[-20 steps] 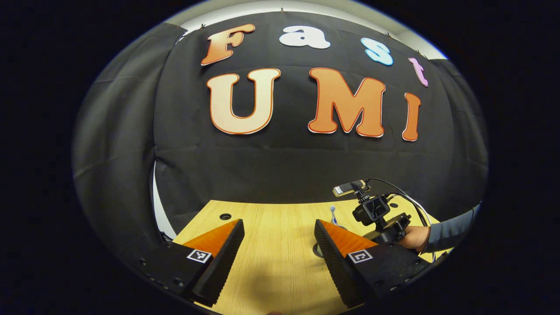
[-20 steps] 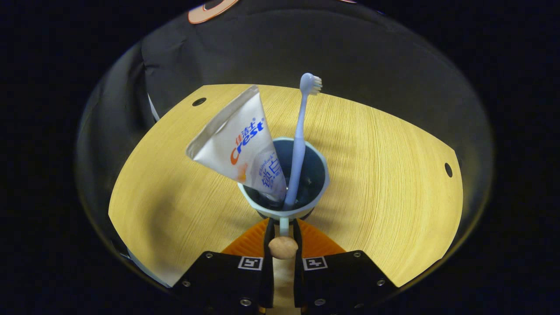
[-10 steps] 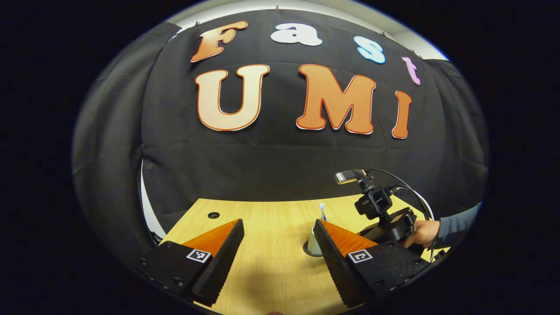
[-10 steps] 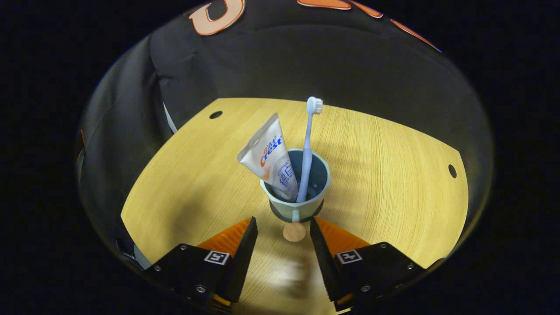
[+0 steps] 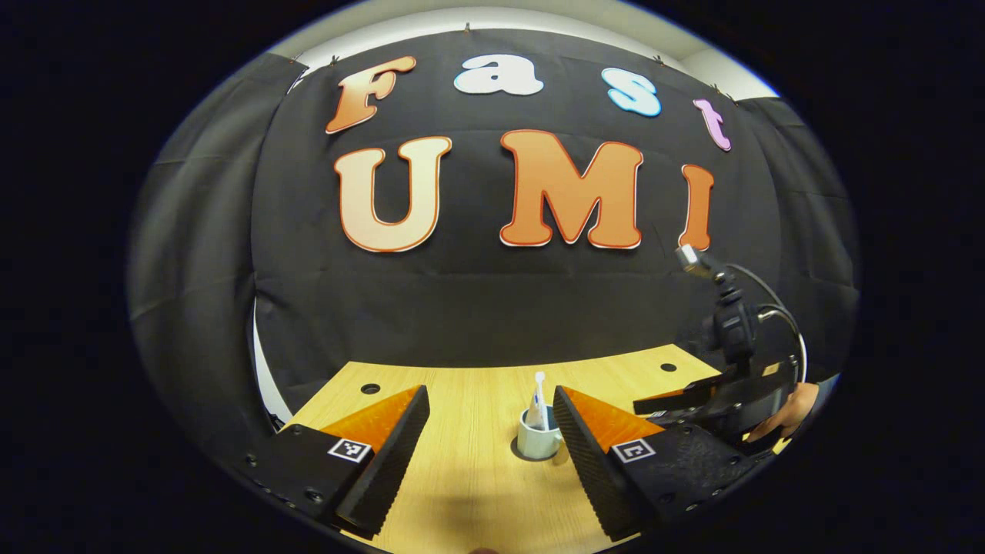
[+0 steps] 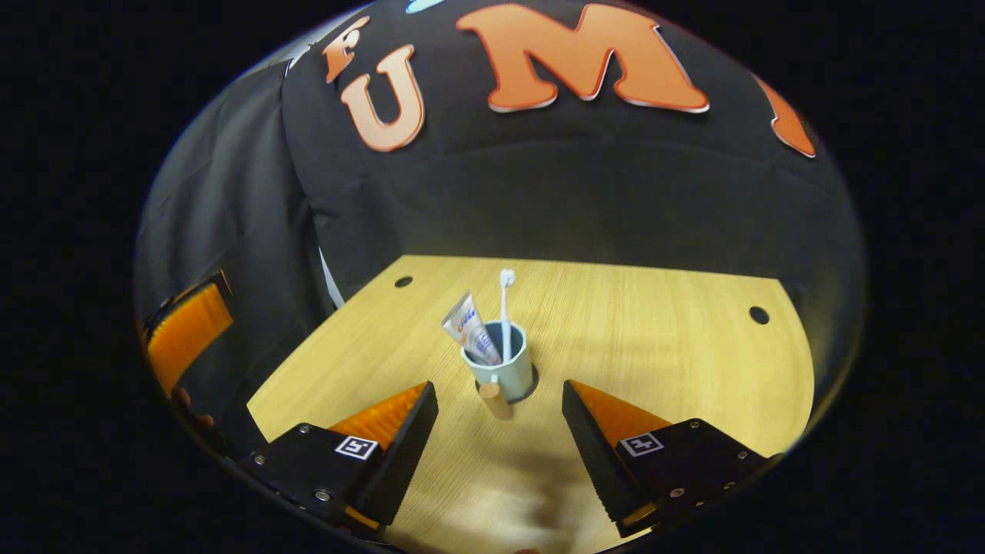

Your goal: Put the toothbrush and toothpaste on the desktop into the cup, then pick up the cup and place it on the coaster on the desktop.

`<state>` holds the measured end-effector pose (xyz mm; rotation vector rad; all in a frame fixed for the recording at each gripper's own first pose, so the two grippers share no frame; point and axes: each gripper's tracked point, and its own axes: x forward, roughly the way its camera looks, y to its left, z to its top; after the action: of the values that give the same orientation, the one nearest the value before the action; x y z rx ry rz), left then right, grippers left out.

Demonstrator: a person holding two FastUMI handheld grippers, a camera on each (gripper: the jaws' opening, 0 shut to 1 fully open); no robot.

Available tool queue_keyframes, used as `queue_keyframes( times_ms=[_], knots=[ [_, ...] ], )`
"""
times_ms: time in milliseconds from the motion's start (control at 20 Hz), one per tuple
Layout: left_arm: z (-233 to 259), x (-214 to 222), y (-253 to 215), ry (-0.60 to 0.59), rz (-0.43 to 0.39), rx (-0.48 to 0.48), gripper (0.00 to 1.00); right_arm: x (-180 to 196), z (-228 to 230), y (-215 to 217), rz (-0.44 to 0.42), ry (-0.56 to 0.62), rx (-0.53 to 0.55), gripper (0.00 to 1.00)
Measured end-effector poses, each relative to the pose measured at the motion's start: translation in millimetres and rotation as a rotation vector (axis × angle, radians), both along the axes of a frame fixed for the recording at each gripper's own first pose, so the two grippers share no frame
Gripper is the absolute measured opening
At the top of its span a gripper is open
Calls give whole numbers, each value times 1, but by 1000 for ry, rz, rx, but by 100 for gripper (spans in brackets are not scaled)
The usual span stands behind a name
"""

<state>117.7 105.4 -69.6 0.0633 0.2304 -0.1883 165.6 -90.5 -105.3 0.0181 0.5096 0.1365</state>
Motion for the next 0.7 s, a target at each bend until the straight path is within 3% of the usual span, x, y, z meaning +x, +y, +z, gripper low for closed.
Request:
queue_keyframes(
  times_ms=[200, 450, 700],
  knots=[
    [18, -15, -25, -39, -7, 6, 97, -30, 67, -36, -62, -159, -16, 98],
    [49, -34, -50, -109, -16, -8, 97, -72, 166, -61, -86, -439, -163, 98],
    [90, -48, -69, -214, -23, -38, 97, -103, 212, -66, -86, -581, -223, 98]
  ],
)
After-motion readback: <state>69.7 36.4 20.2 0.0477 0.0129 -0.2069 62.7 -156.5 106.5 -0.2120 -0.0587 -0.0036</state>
